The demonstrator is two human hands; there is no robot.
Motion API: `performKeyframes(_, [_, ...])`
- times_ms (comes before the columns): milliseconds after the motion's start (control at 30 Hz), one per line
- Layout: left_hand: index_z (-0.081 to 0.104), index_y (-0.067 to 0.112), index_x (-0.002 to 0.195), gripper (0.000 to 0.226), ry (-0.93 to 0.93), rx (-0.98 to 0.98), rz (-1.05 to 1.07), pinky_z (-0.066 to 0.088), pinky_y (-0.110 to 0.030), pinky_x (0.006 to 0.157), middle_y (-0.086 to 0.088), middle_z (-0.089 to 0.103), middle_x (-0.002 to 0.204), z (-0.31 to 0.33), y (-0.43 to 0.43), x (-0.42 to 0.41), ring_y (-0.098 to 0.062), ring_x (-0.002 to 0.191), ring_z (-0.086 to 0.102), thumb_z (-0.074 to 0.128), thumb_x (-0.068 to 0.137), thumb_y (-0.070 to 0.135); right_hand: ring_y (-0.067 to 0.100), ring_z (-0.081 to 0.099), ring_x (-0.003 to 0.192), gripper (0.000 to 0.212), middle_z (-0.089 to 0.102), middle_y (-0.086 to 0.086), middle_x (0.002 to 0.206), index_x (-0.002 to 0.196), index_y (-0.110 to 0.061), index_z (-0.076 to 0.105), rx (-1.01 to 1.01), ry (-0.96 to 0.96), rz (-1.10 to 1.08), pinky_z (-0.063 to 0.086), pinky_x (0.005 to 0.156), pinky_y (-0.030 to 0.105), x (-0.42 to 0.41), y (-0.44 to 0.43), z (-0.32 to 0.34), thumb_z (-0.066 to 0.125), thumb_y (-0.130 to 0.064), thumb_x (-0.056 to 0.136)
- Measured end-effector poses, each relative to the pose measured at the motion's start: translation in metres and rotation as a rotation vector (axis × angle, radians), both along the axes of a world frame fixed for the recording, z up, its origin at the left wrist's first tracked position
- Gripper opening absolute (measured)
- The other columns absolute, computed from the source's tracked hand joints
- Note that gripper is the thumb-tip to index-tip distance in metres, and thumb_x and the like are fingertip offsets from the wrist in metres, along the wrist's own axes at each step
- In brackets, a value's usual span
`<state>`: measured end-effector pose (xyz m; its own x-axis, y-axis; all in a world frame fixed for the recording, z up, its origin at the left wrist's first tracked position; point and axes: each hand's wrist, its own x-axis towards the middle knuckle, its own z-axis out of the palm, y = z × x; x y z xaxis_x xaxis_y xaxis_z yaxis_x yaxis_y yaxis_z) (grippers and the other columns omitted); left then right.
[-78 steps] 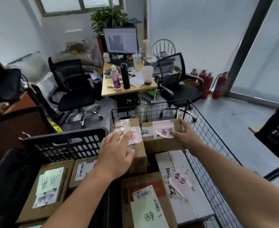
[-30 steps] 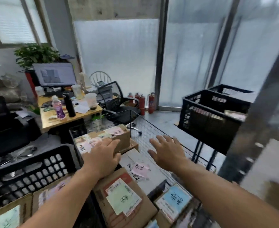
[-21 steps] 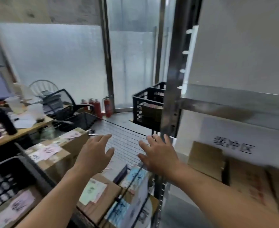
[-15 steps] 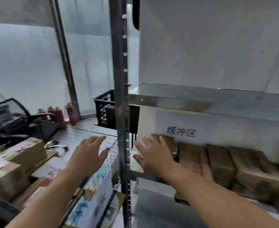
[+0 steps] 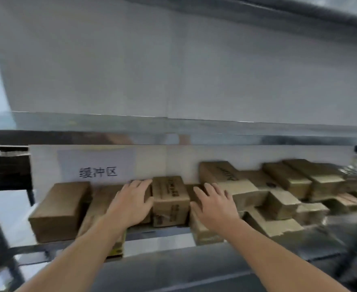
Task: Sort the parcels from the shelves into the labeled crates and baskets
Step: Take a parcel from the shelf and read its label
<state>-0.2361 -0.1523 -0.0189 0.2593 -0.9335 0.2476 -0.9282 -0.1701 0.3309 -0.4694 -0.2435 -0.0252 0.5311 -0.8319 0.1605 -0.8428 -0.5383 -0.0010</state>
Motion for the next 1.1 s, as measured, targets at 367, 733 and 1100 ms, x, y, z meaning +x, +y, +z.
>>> performKeyframes(367, [0.026,0.031,0.152,0.059,0.049,0.090,-0.204,0.032,-0.041,0.113,0.006,0.034,0.154,-0.014,-0.110,-0.147,-0.019,0.139,0.031,0.042,0.098,0.045,0.029,0.015,0.155,0.053,0.027,0.005,0.164,0.154,-0.033,0.027,0.117,-0.109,-0.219,0.016,0.124,0.058,-0.130,-0.068,-0.013,0.028,-0.054,0.106])
performKeyframes(733, [0.024,0.034,0.151,0.061,0.274,0.087,-0.092,0.033,-0.044,0.112,-0.003,0.031,0.155,-0.044,-0.214,-0.180,-0.030,0.138,0.032,0.038,0.097,0.057,0.028,0.022,0.153,0.055,0.033,0.008,0.163,0.156,-0.038,0.029,0.162,-0.278,-0.275,0.022,0.123,0.053,-0.123,-0.174,-0.023,0.031,-0.058,0.104])
performKeyframes(1100, [0.022,0.045,0.150,0.066,0.958,-0.163,0.042,0.029,-0.033,0.113,0.015,0.032,0.142,-0.082,-0.222,-0.199,-0.005,0.132,0.036,0.058,0.095,0.039,0.022,0.047,0.135,0.058,0.048,0.002,0.149,0.155,-0.043,0.031,0.409,-0.511,-0.213,0.042,0.107,0.039,-0.118,-0.206,-0.037,0.047,-0.056,0.101])
